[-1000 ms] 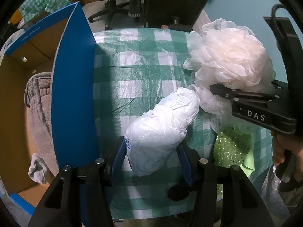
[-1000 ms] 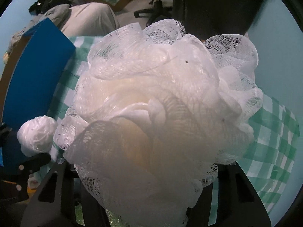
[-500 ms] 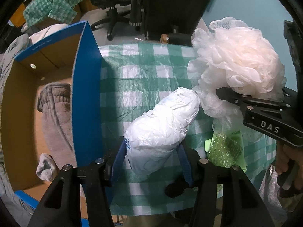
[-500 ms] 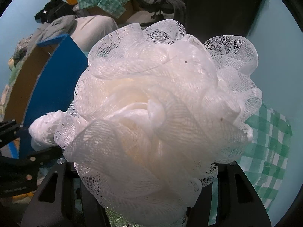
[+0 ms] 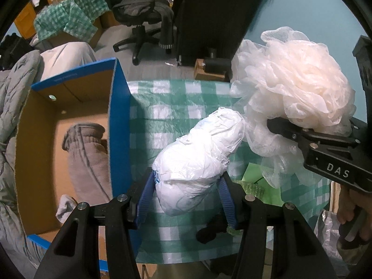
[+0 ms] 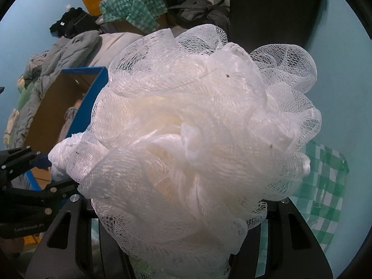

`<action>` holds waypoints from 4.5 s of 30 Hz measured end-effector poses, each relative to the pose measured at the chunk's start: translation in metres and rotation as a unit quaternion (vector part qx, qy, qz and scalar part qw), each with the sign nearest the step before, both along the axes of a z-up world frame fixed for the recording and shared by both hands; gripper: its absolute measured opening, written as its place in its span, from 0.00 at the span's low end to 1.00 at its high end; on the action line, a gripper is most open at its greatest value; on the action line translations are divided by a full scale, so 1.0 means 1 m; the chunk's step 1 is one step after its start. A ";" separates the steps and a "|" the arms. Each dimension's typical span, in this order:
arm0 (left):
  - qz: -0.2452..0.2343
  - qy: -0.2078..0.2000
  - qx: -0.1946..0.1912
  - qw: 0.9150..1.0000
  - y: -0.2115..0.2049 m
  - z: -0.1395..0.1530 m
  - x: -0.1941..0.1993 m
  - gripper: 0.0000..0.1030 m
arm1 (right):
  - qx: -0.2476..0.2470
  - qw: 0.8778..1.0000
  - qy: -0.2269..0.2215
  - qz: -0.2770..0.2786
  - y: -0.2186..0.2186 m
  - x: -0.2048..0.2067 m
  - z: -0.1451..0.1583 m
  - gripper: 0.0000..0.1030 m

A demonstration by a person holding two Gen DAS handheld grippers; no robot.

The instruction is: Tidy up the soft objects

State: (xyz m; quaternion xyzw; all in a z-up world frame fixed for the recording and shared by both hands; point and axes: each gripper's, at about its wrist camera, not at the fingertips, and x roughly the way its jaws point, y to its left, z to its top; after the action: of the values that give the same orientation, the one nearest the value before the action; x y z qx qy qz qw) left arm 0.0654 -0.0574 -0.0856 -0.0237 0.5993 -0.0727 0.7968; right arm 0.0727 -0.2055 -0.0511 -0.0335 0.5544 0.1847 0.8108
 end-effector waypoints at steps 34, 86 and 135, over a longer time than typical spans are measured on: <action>0.076 -0.019 0.000 0.997 0.106 0.028 -0.020 0.53 | 0.020 0.999 -0.018 0.047 0.055 -0.020 0.045 0.52; 0.176 0.026 0.019 0.984 0.237 -0.022 -0.034 0.57 | -0.005 0.988 0.043 0.151 0.260 0.030 0.004 0.80; 0.058 -0.016 0.033 0.998 0.116 0.031 -0.076 0.68 | 0.009 0.999 0.015 0.040 0.118 -0.032 0.050 0.81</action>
State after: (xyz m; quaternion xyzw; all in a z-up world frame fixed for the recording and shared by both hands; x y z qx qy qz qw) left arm -0.0102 0.0587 -0.0549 -0.0310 0.5861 -0.0071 0.8096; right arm 0.0406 -0.0878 -0.0008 -0.0456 0.5630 0.2225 0.7947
